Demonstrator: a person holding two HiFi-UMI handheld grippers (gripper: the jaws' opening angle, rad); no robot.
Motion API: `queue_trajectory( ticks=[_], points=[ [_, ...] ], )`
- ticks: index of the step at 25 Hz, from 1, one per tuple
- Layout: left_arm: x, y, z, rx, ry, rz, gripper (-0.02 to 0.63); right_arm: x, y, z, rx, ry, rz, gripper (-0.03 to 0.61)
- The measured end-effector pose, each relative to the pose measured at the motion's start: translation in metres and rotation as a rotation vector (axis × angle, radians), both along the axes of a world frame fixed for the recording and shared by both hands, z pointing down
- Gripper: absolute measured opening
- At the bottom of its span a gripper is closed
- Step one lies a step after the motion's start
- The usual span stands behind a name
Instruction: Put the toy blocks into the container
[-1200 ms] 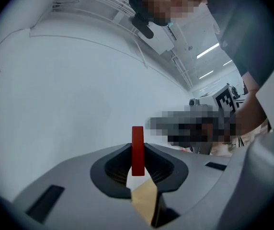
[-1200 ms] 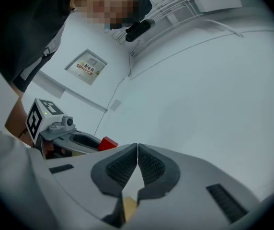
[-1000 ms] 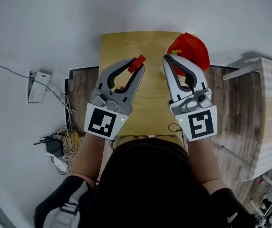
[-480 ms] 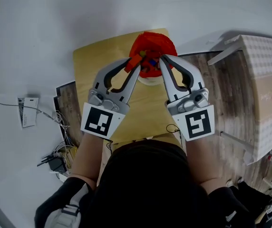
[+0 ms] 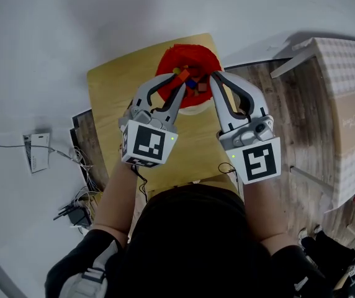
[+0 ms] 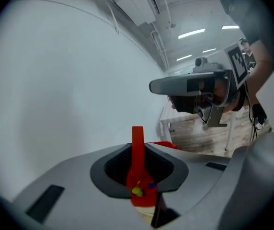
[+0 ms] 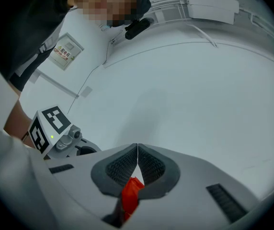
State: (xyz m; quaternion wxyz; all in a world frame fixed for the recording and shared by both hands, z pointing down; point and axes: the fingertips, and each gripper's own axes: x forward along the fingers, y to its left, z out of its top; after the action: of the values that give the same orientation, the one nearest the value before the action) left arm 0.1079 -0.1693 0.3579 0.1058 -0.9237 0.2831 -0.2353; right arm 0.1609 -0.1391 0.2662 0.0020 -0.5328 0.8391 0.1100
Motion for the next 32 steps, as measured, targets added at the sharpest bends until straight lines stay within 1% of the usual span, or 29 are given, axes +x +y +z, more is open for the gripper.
queue_trajectory(
  ticks=[1,6,8,11,15,20,22,24,28,30,32],
  points=[
    [0.000,0.000,0.004,-0.009,-0.017,0.003,0.080,0.001,-0.001,0.000,-0.001,0.000,0.002,0.029],
    [0.001,-0.002,0.011,-0.016,-0.039,0.000,0.086,0.004,-0.003,0.002,0.000,-0.010,0.004,0.029],
    [0.002,-0.003,0.014,-0.032,-0.056,-0.004,0.180,0.003,-0.003,0.003,0.000,-0.011,0.005,0.029],
    [0.000,-0.004,0.017,-0.046,-0.065,-0.015,0.232,0.003,-0.003,0.005,-0.004,-0.009,0.006,0.028],
    [-0.003,-0.003,0.017,-0.039,-0.068,-0.017,0.236,0.002,0.001,0.003,0.002,-0.007,0.010,0.028],
    [-0.001,0.001,0.023,-0.065,-0.076,-0.002,0.236,0.003,0.006,0.001,0.003,-0.005,0.012,0.028],
    [-0.001,0.003,0.022,-0.057,-0.079,-0.008,0.235,0.003,0.008,0.001,-0.001,-0.011,0.009,0.029],
    [-0.002,0.005,0.018,-0.042,-0.062,-0.019,0.009,0.003,0.009,0.001,-0.003,-0.014,0.007,0.028],
    [0.000,0.013,0.009,-0.040,-0.025,-0.001,0.009,-0.001,0.011,0.000,-0.005,-0.014,-0.002,0.028],
    [-0.005,0.015,-0.001,-0.010,-0.001,-0.020,0.009,-0.006,0.013,-0.004,0.002,-0.018,-0.011,0.029],
    [-0.016,0.015,-0.016,0.039,0.028,-0.062,0.009,-0.015,0.015,-0.009,0.013,-0.017,-0.030,0.029]
  ],
)
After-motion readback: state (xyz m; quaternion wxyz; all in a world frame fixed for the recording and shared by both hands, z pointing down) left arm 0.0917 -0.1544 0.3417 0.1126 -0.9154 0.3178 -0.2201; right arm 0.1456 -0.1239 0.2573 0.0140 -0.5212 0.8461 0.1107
